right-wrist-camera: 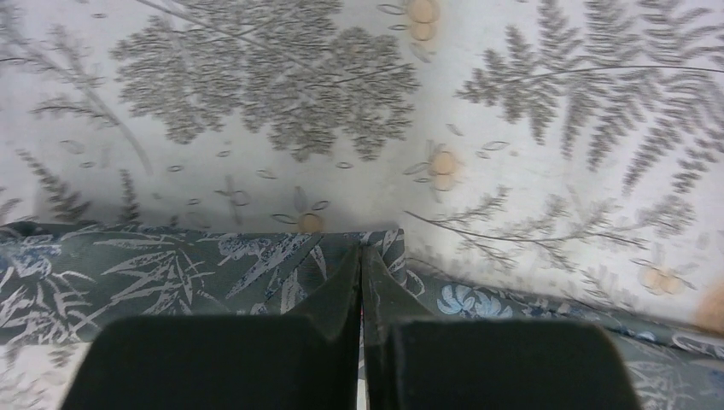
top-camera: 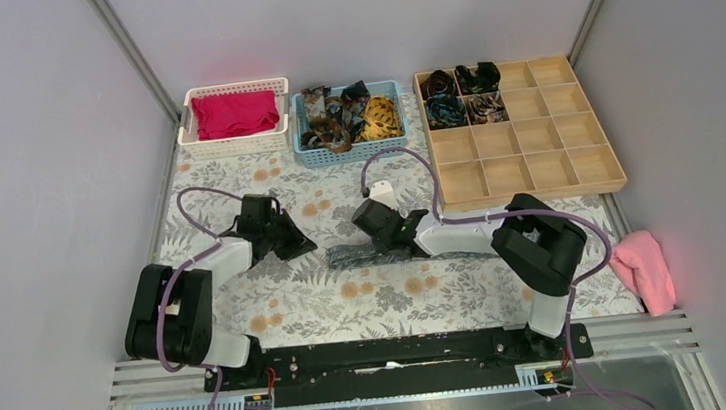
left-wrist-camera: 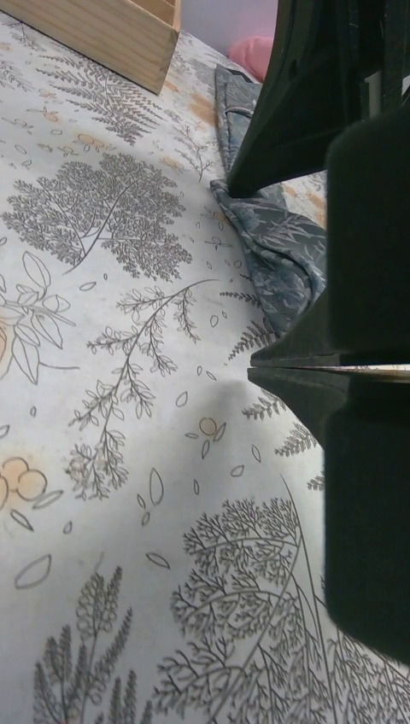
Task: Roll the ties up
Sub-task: Roll the tie at the center of the board.
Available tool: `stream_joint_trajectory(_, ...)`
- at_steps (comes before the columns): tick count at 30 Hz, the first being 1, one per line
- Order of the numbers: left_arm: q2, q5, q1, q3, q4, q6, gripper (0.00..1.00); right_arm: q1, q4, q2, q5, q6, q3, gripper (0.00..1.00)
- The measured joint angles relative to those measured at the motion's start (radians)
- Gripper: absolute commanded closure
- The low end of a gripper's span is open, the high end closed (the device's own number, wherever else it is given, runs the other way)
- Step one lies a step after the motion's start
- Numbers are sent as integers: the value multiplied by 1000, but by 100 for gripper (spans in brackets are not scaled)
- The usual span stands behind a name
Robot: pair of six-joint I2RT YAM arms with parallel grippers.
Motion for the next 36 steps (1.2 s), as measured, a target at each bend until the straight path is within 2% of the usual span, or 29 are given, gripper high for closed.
stream_joint_trajectory(5,-23,-6,10,-15,-5,4,100,0,48,16,-88,13,8,100)
stream_joint_trajectory(14,-24,1,10,-46,2,4,100,33,62,27,-145,34,29,99)
stream_joint_trajectory(16,-20,4,10,-48,2,5,100,43,53,27,-147,40,37,88)
stream_joint_trajectory(19,-19,3,10,-48,2,9,100,56,33,26,-117,58,45,62)
stream_joint_trajectory(20,-19,2,10,-48,2,10,100,58,15,18,-93,63,45,57)
stream_joint_trajectory(21,-20,0,10,-48,2,11,100,58,14,17,-92,63,45,55)
stream_joint_trajectory(25,-47,-21,11,-52,-3,12,100,47,9,-66,-75,69,1,55)
stream_joint_trajectory(29,-99,-47,11,-55,-13,12,100,28,40,-140,-82,82,-48,58)
stream_joint_trajectory(36,-232,-82,14,-69,-56,11,100,-3,98,-153,-147,107,-128,61)
